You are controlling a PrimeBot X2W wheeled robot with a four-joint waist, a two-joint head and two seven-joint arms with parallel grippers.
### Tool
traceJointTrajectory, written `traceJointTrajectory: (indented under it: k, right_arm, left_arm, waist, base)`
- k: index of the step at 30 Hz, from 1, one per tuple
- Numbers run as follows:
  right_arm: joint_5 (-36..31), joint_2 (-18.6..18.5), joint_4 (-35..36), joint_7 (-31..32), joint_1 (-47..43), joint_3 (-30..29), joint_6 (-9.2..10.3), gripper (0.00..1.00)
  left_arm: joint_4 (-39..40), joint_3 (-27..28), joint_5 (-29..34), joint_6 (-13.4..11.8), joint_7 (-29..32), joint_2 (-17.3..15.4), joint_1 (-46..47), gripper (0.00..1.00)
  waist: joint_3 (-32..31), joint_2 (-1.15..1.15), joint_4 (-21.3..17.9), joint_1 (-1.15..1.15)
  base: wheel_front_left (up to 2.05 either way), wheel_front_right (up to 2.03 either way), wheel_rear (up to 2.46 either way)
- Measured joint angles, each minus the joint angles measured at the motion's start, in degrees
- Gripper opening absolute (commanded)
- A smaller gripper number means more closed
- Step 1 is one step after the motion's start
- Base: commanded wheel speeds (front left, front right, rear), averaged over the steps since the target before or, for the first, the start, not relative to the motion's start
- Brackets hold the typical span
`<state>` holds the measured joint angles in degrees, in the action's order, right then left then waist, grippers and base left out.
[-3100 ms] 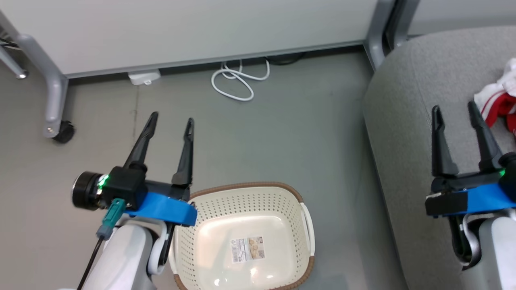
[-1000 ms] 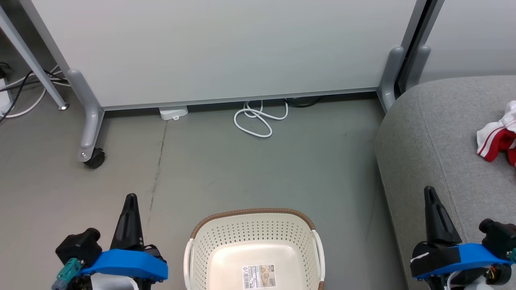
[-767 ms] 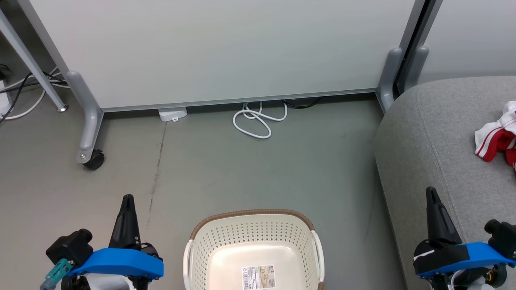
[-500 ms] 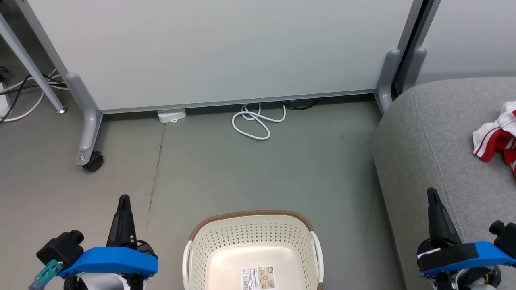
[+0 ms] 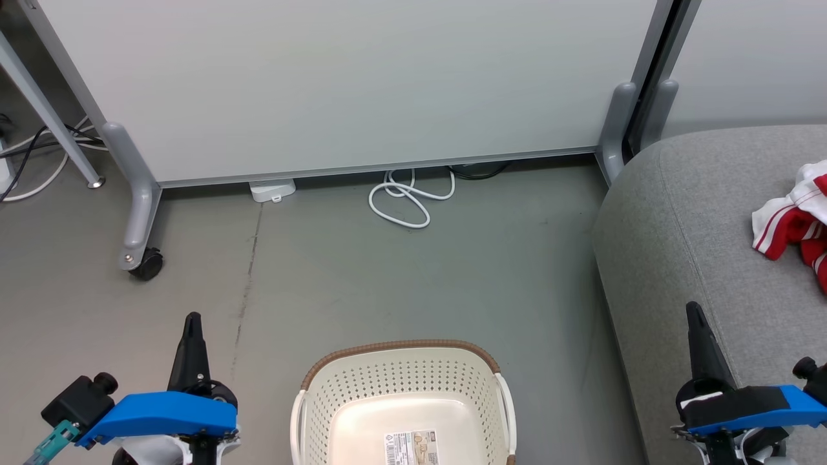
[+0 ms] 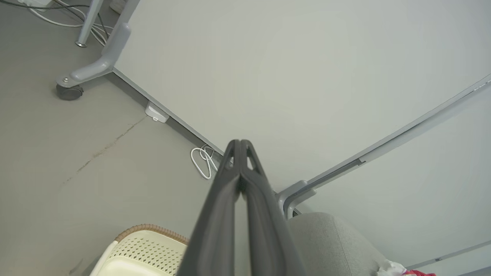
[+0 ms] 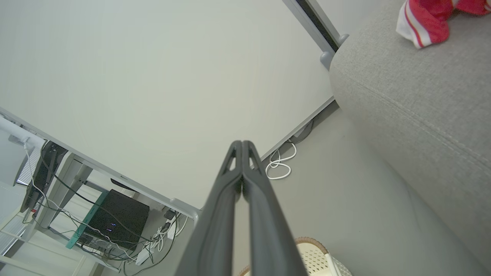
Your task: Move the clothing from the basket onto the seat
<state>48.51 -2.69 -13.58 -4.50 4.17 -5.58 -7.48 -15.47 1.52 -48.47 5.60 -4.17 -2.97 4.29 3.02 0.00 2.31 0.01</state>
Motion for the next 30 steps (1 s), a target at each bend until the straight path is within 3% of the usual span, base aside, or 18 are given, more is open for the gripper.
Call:
traceJointTrajectory:
  k: [30]
  right_arm:
    - [19.4,0.0,-0.2,5.0,0.6,-0.4,0.01,0.00]
  left_arm:
    - [0.5,2.3,-19.6,0.7,4.7,0.0,0.6,0.00]
  waist:
    - [-1.0,0.00,-0.8,0.00]
  base:
    - [0.00,0.00,0.00]
